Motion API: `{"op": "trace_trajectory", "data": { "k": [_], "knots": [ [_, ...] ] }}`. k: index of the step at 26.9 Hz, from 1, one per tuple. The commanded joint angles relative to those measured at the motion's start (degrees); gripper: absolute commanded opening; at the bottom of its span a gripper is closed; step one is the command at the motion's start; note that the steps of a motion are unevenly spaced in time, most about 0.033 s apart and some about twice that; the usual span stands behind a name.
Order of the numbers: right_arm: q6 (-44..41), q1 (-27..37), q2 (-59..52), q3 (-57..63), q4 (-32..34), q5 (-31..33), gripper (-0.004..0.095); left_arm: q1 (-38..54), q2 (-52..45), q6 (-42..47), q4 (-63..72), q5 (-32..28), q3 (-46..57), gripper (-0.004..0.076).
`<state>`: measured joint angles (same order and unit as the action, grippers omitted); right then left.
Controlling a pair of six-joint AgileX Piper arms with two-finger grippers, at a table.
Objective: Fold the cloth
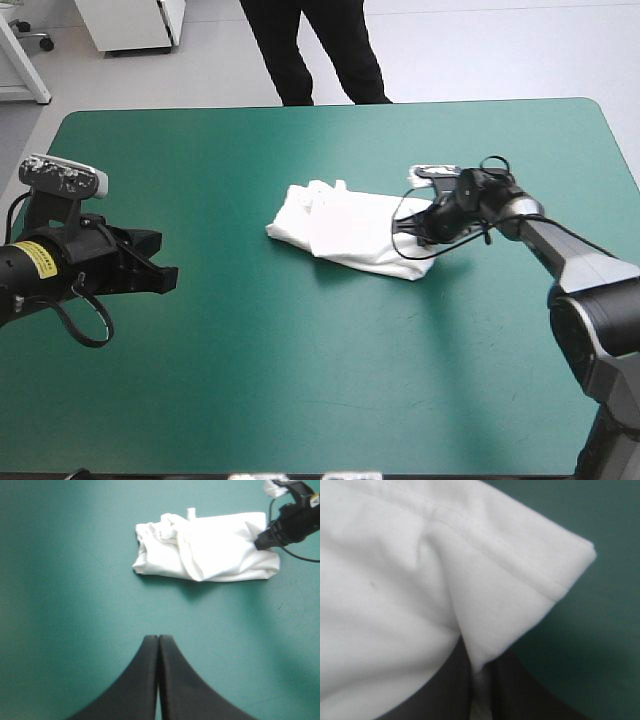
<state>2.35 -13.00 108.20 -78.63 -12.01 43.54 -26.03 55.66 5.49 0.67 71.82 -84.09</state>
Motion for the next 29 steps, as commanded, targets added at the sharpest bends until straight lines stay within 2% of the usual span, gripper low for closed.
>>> {"op": "trace_trajectory", "data": {
  "k": [1, 9, 16, 22, 24, 25, 26, 27, 29],
  "knots": [
    [2.17, 6.83, -7.57, 5.51, 5.76, 0.50, -0.0017, -0.10, -0.45, 0.50, 0.56, 2.00, -1.33, -0.0009],
    [1.62, 22.96, -16.33, 13.11, 14.51, 1.23, -0.0017, -0.10, -0.45, 0.50, 0.13, 2.00, -1.33, -0.0009],
    [0.24, 37.81, -20.56, 14.36, 13.41, 0.74, -0.0017, -0.10, -0.45, 0.26, -0.24, 2.00, -1.33, -0.0009],
    [-2.74, 39.61, -20.69, 14.36, 14.28, 0.37, -0.0008, -0.10, -0.45, 0.26, -0.24, 2.00, -1.33, -0.0009],
    [-2.35, 39.61, -19.94, 14.36, 14.86, 1.84, 0.0109, -0.10, -0.45, 0.26, -0.24, 2.00, -1.33, -0.0009],
    [-2.35, 39.61, -19.34, 14.36, 14.86, 3.04, 0.0273, -0.10, -0.45, 0.26, -0.24, 2.00, -1.33, -0.0009],
    [-2.74, 39.61, -19.19, 14.36, 14.72, 3.51, 0.0347, -0.10, -0.45, 0.26, -0.24, 2.00, -1.33, -0.0009],
    [-2.89, 39.61, -19.19, 14.36, 14.72, 3.99, 0.0524, -0.10, -0.45, 0.02, -0.24, 2.00, -1.33, -0.0009],
    [-7.35, 39.61, -21.15, 14.36, 16.87, 2.37, 0.0611, -0.10, -0.45, -0.32, -0.24, 2.00, -1.33, -0.0009]
  ]
}}
